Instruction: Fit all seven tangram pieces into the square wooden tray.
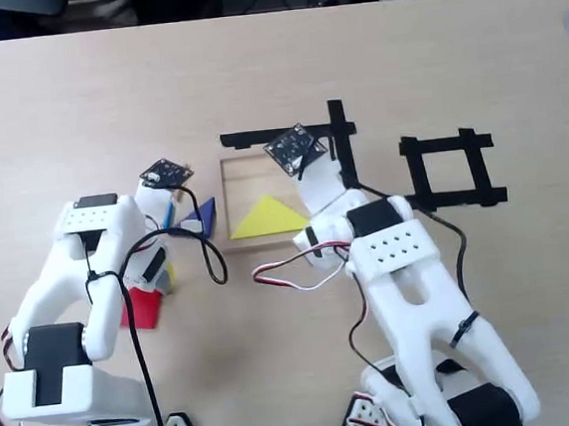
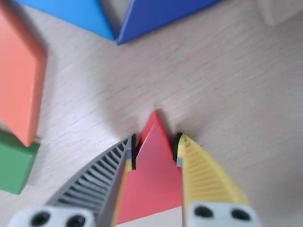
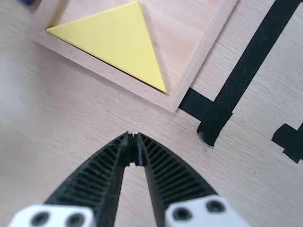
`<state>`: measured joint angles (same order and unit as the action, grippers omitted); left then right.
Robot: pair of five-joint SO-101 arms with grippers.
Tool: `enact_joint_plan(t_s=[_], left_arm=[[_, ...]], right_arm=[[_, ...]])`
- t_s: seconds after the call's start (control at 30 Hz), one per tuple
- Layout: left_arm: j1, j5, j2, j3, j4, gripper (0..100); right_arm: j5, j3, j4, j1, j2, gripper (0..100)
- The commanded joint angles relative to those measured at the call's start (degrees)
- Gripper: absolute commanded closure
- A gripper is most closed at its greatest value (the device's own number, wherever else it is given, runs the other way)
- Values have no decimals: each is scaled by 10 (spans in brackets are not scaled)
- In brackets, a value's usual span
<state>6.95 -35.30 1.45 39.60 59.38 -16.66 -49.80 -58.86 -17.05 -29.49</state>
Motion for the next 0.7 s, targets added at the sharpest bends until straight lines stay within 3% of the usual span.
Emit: enact_joint_plan(t_s=[0.0, 0.1, 0.2, 0.33, 0.5, 0.67], left_arm=[[-3, -3, -4, 0, -4, 851], [-2, 2, -15, -19, 10, 838], [2, -11, -51, -49, 70, 696], [15, -117, -119, -67, 146, 692], [64, -134, -175, -43, 142, 693], [84, -192, -178, 61, 23, 693]], right_arm=[[-6, 1, 7, -10, -15, 987], [-6, 1, 7, -10, -15, 987], [-6, 1, 7, -10, -15, 987], [-6, 1, 6, -10, -15, 987], [-6, 1, 5, -10, -15, 987], [-6, 1, 5, -10, -15, 987]])
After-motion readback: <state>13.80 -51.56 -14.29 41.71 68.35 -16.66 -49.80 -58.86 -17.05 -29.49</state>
